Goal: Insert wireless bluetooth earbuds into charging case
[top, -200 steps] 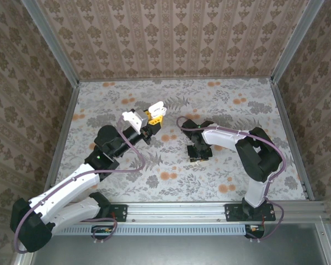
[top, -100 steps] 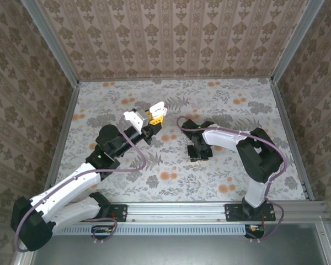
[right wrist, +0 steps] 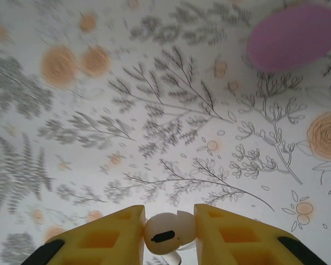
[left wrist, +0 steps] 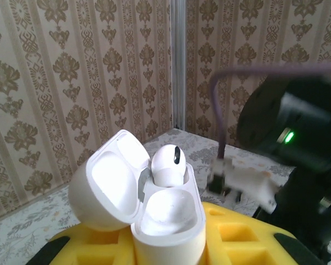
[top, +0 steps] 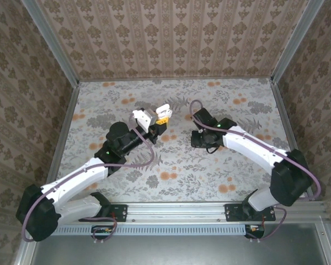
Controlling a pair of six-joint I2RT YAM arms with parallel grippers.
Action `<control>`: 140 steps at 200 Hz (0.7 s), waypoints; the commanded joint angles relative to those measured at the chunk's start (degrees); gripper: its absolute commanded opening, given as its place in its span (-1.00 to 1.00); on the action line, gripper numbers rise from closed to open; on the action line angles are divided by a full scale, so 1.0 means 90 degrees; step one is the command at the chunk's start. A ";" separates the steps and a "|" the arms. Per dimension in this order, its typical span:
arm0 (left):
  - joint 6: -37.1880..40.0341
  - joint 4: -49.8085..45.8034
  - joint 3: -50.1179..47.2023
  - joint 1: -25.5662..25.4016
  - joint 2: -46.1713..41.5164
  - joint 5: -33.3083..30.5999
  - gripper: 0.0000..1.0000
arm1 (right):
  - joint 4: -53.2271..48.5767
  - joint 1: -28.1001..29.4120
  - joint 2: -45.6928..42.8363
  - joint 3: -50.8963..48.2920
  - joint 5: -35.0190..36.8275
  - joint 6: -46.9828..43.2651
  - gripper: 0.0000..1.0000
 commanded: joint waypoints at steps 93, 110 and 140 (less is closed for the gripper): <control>-0.0494 0.0848 -0.0075 -0.0012 0.0613 0.0308 -0.49 | 0.0199 -0.0092 -0.0860 0.1569 -0.0251 -0.0051 -0.39; -0.0513 0.0888 -0.0062 -0.0012 0.0662 0.0327 -0.49 | 0.0272 -0.0081 -0.0901 0.1767 -0.0462 -0.0041 -0.39; -0.0572 0.0940 -0.0008 -0.0013 0.0777 0.0395 -0.49 | 0.0544 -0.0040 -0.0990 0.1936 -0.0619 -0.0006 -0.39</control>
